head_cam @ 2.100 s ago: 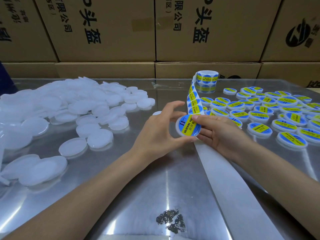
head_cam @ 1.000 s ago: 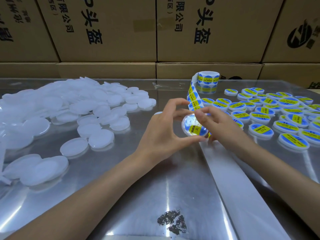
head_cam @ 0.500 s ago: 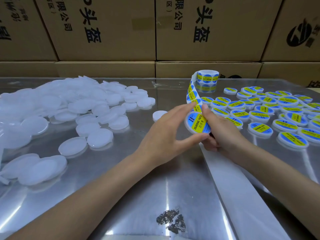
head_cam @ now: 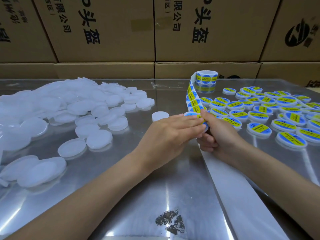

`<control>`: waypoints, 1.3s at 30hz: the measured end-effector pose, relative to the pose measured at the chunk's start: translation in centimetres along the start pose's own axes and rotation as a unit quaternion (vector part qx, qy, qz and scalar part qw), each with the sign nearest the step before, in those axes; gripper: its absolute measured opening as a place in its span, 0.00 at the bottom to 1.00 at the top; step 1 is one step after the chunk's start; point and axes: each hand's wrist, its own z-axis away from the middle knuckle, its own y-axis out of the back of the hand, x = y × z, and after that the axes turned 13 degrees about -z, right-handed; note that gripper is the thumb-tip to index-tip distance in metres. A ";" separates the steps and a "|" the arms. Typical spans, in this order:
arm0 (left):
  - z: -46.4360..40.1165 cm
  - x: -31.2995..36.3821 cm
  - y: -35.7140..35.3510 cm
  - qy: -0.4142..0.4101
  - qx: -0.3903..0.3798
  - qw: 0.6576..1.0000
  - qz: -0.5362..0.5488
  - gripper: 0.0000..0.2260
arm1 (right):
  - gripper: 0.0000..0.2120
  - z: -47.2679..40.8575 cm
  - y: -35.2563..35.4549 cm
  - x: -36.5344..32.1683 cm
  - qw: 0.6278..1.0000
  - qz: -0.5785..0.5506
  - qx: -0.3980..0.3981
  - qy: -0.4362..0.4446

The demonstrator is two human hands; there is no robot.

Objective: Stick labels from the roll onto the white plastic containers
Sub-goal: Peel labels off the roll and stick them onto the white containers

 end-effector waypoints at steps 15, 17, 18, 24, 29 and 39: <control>1.7 -1.0 -1.8 0.126 -0.309 0.938 0.092 0.25 | 0.22 -2.4 6.0 -1.6 0.839 0.501 0.185 0.102; 1.9 -0.9 -2.1 0.113 -0.365 0.918 0.104 0.30 | 0.20 -2.5 6.3 -1.2 0.792 0.571 0.204 0.072; 1.9 -0.8 -2.1 0.110 -0.373 0.915 0.105 0.30 | 0.20 -2.4 6.3 -1.2 0.763 0.605 0.215 0.069; 1.9 -0.9 -2.1 0.108 -0.363 0.920 0.099 0.25 | 0.12 -1.6 5.4 -2.4 0.697 0.637 0.236 0.230; 1.9 -1.0 -1.9 0.115 -0.337 0.929 0.097 0.23 | 0.11 -2.0 4.8 -0.9 0.709 0.673 0.086 0.195; 1.9 -1.0 -1.8 0.120 -0.314 0.936 0.106 0.20 | 0.18 -2.9 7.4 -0.8 0.653 0.717 0.229 0.087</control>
